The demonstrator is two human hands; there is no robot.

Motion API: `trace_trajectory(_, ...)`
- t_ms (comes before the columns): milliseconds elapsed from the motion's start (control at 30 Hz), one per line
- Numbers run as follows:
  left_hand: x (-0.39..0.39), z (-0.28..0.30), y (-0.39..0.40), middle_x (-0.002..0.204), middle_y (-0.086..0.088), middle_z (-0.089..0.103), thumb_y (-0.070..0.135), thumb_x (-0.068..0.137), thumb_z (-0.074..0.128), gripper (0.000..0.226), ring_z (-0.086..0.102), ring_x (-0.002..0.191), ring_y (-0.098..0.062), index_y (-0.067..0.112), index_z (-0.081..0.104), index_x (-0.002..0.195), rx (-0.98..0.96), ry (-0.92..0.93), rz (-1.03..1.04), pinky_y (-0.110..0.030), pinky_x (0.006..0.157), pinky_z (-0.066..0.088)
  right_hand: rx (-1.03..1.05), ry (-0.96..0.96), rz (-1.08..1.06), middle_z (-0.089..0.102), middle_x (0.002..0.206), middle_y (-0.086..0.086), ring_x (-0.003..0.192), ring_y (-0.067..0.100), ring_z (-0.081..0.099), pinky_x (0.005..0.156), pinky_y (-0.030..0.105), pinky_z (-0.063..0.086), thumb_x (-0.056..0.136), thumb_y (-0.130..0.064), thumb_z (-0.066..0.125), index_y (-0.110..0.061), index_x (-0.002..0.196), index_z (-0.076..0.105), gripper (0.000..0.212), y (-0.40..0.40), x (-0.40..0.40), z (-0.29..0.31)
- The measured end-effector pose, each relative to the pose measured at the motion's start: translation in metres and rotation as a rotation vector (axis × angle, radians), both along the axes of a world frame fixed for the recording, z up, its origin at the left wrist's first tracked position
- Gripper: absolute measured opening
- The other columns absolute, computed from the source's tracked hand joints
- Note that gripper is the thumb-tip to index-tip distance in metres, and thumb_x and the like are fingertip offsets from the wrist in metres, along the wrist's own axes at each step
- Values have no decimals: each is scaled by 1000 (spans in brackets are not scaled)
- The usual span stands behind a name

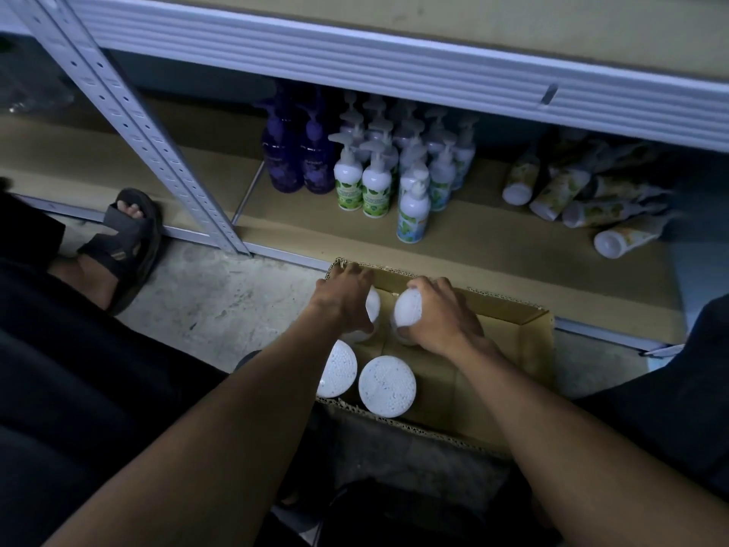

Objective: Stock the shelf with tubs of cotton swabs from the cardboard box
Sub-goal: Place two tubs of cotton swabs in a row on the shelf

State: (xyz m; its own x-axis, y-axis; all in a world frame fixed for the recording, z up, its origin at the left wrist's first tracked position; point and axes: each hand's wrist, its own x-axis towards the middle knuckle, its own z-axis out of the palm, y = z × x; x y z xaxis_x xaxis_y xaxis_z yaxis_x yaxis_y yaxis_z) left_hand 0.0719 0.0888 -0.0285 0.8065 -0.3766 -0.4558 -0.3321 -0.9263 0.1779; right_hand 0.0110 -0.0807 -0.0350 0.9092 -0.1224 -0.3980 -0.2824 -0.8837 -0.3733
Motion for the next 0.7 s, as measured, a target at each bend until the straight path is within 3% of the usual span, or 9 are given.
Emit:
trace_trajectory(200, 0, 48, -12, 132, -10, 48, 36, 64, 84, 83, 44, 119, -35, 15, 46, 135, -59, -42, -55, -49, 92, 50, 33, -44, 34, 37, 137, 1, 119, 31, 51, 93, 43, 50, 66, -46, 83, -38, 139, 45, 82, -14, 1, 45)
trace_trajectory(533, -8, 138, -21, 138, -9, 49, 40, 67, 83, 85, 48, 125, -30, 20, 45, 140, -94, -134, -136, -39, 99, 47, -4, -146, 139, 41, 136, 2, 124, 27, 50, 95, 42, 50, 67, -48, 77, -38, 143, 45, 83, -33, -14, 133)
trace_trajectory(700, -12, 191, -26, 137, -5, 53, 50, 64, 79, 86, 52, 120, -26, 24, 47, 140, -57, -193, -231, -43, 95, 50, -60, -208, 180, 49, 130, -2, 116, 21, 54, 81, 36, 52, 61, -52, 75, -42, 133, 53, 76, -40, -24, 179)
